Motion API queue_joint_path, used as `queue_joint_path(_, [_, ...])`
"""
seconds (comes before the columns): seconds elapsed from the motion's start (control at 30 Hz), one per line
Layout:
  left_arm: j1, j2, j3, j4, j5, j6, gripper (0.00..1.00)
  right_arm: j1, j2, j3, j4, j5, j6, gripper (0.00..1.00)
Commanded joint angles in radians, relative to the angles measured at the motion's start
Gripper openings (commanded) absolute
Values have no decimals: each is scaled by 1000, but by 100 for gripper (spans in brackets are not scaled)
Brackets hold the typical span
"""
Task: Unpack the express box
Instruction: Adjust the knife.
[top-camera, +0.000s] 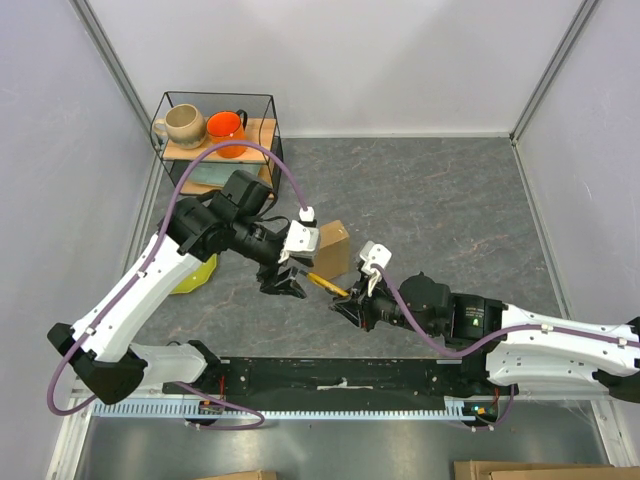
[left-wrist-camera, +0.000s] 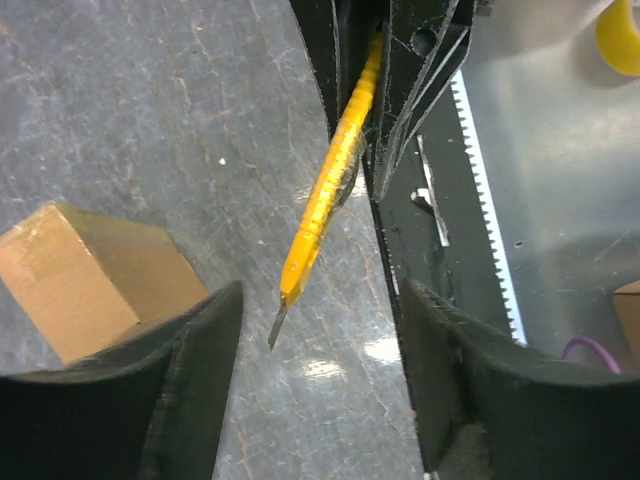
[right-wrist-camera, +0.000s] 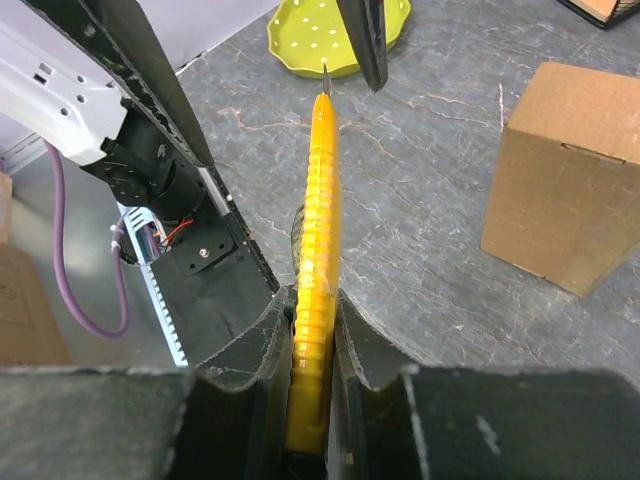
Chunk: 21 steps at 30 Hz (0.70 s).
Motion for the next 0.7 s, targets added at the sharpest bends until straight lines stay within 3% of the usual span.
queue_joint_path(0.0, [0,-13,-3,-65,68,111,59,4,-16,56,10,-42,-18,0])
queue_joint_path(0.07, [2,-10,-6,-74,69,117,52,4,-15,59,10,-48,-16,0])
queue_joint_path(0.2, [0,-4,-13,-74,78,114,50,4,-6,64,18,-51,-19,0])
queue_joint_path(0.27, [0,6,-17,-80,80,116,44,4,-7,65,27,-53,-21,0])
queue_joint_path(0.33, [2,10,-15,-88,83,117,32,3,-7,70,30,-59,-21,0])
queue_joint_path(0.37, [0,15,-13,-91,85,122,18,4,-9,70,39,-60,-21,0])
queue_joint_path(0.47, [-1,35,-3,-95,97,117,2,3,-7,68,64,-70,-21,0])
queue_joint_path(0.67, [-1,72,23,-132,121,128,2,4,4,61,102,-65,-28,0])
